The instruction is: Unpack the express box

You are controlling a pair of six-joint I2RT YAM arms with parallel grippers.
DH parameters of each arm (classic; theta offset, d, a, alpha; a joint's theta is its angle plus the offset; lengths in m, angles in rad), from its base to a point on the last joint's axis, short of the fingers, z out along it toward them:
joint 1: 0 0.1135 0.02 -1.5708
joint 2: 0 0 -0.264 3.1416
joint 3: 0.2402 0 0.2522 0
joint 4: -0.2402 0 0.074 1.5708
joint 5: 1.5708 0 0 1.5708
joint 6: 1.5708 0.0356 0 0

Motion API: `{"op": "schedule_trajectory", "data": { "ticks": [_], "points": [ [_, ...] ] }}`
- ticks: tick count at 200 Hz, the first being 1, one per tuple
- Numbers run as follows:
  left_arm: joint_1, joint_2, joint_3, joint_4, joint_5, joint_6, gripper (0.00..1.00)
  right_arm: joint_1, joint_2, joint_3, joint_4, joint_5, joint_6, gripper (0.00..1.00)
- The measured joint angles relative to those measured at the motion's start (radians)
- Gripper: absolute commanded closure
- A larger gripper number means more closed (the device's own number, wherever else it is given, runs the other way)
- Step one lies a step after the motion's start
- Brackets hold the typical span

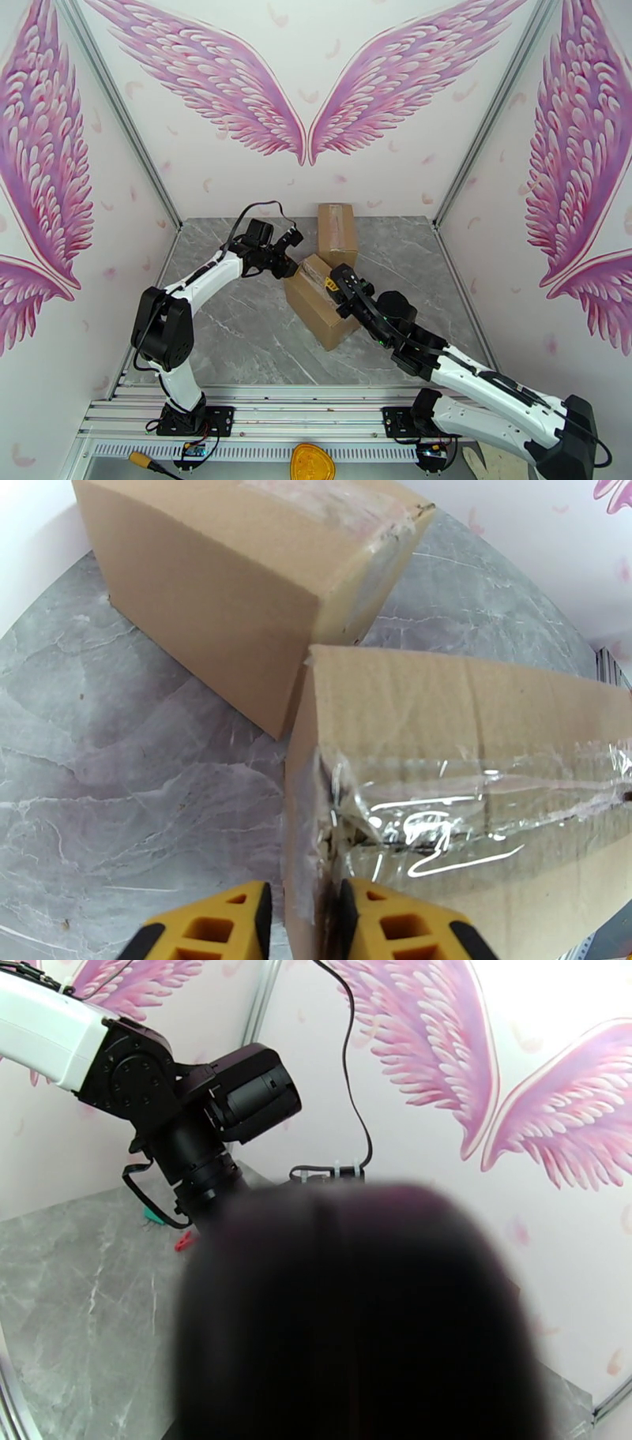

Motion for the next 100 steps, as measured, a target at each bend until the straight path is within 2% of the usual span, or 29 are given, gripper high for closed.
{"op": "schedule_trajectory", "data": {
  "ticks": [37,100],
  "points": [
    [-0.013,-0.008,-0.002,0.003,-0.035,0.014,0.69,-0.024,-0.006,-0.053,-0.011,-0.016,0.033,1.0],
    [-0.034,-0.043,-0.045,0.037,-0.104,0.011,0.69,-0.027,-0.043,-0.06,-0.025,-0.065,0.18,1.0]
  ]
}}
